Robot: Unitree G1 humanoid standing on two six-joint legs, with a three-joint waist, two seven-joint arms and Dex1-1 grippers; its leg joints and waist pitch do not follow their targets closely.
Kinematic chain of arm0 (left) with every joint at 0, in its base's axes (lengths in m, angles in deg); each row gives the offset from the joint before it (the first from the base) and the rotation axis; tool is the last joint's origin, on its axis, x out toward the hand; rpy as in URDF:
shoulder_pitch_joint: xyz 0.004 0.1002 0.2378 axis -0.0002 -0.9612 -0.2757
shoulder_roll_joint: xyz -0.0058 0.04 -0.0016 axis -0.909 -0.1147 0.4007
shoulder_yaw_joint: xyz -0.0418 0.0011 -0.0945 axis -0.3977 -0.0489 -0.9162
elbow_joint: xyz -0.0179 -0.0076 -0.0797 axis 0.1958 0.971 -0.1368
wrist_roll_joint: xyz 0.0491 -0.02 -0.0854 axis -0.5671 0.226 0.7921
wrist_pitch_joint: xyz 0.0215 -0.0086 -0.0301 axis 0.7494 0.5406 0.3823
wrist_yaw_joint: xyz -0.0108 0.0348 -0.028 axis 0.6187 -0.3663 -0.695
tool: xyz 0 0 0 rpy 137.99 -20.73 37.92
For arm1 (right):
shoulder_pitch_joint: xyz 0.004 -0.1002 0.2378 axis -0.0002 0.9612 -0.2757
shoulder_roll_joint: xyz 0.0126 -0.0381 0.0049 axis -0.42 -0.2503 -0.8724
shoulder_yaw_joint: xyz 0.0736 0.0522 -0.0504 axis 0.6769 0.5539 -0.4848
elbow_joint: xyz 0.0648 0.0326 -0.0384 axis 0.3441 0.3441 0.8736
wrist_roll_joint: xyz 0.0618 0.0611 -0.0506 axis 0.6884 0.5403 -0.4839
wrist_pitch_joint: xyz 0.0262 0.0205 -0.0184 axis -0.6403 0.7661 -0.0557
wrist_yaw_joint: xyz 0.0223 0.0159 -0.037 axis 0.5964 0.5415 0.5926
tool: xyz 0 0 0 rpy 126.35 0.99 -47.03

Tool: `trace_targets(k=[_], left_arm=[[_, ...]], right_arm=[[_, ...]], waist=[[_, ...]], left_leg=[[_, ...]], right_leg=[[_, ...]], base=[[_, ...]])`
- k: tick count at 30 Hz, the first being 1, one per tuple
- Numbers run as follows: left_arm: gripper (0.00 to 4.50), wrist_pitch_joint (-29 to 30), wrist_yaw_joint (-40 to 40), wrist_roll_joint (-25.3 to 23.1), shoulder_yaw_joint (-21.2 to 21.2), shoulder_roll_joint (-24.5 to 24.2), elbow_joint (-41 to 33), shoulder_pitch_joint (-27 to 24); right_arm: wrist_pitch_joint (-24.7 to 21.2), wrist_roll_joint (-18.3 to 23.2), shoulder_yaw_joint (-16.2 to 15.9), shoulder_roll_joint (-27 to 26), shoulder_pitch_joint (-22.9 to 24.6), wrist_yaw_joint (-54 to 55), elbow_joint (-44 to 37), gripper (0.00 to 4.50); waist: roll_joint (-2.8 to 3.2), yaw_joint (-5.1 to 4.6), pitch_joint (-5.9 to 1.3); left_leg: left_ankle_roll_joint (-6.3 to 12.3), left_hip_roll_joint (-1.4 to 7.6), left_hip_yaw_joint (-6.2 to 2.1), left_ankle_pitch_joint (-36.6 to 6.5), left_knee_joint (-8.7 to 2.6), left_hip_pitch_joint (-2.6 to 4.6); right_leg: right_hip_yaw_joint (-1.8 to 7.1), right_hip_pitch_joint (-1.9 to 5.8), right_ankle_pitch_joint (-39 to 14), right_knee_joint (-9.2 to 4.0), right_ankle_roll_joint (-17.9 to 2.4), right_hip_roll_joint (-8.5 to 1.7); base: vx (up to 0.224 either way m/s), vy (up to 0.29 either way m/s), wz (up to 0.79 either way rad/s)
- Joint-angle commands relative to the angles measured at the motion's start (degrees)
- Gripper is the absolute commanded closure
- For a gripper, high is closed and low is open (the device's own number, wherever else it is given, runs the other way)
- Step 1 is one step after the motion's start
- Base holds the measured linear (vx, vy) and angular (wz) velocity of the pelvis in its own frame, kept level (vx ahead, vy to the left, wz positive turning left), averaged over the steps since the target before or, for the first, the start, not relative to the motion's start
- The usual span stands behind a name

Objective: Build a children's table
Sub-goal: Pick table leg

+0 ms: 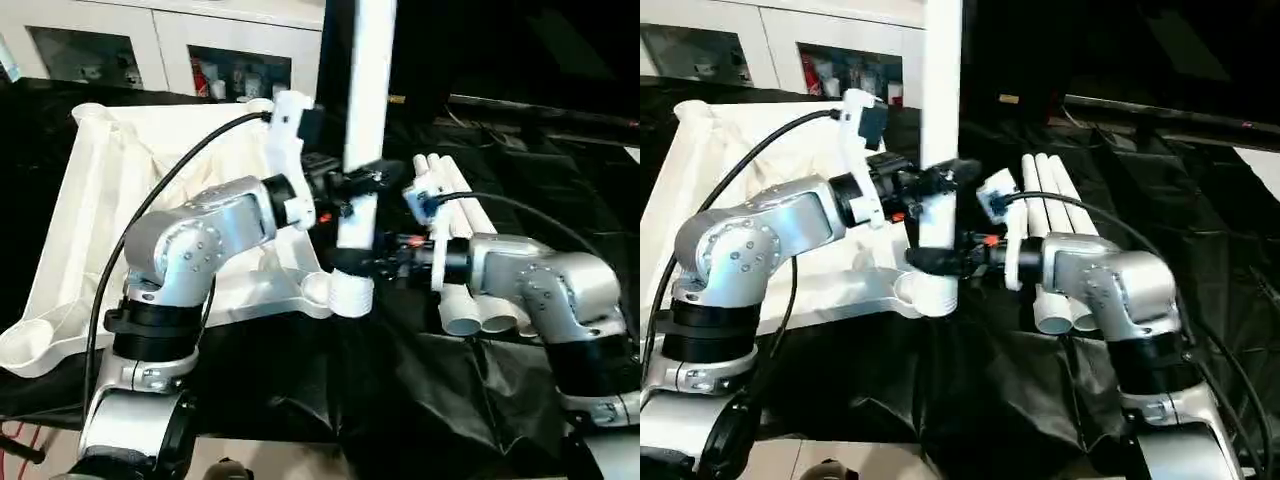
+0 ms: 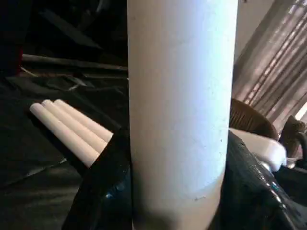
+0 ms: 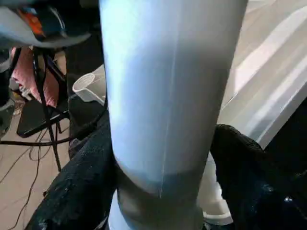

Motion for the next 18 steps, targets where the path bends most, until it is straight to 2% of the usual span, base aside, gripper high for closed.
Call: trace_targets(k=[1,2,7,8,18], left_arm=[[2.64,-0.4,-1.1,-0.3,1.3,-0.2,-1.2,1.3],[2.64,-0.4,-1.7,-0.4,1.7,-0.3,-1.4,1.2],[2.64,-0.3,-2.6,-0.3,2.1,-0.5,-1.8,0.8],[2.64,-0.3,-2.8,-0.4,2.2,-0.6,-1.8,0.8],[2.64,-0.7,-3.6,-0.7,2.1,-0.8,-1.5,0.6]], right_arm=[[0.2,-0.8,-0.2,1.1,-0.6,-0.7,0.0,1.47],[0.3,-0.8,-0.5,1.2,-0.6,-0.8,0.0,1.47],[0.3,-1.0,-0.9,1.1,-0.5,-0.4,0.4,1.47],[0.3,-1.1,-0.9,1.0,-0.5,-0.2,0.6,1.73],[0.1,-0.7,-0.9,0.7,-0.5,0.1,1.1,2.44]], waist=[[-0.09,0.02,-4.10],[0.09,0.06,-4.11],[0.00,0.01,-4.20],[0.03,0.02,-4.20],[0.12,0.02,-4.26]], left_leg=[[-0.46,1.55,0.03,-1.7,-3.41,0.48],[-0.57,1.57,0.02,-2.0,-3.41,0.54],[-0.51,1.53,0.02,-1.3,-3.34,0.51],[-0.50,1.55,0.04,-1.5,-3.33,0.53],[-0.38,1.52,0.01,-1.6,-3.29,0.52]], right_leg=[[2.51,3.35,-0.1,-3.97,-10.9,-3.77],[2.50,3.31,-0.5,-3.98,-10.9,-3.79],[2.49,3.39,1.2,-3.82,-11.3,-3.71],[2.50,3.40,1.1,-3.83,-11.4,-3.75],[2.49,3.44,1.6,-3.75,-11.6,-3.69]], base=[[0.000,0.000,0.00],[0.000,0.000,0.00],[0.000,0.000,0.00],[0.000,0.000,0.00],[0.000,0.000,0.00]])
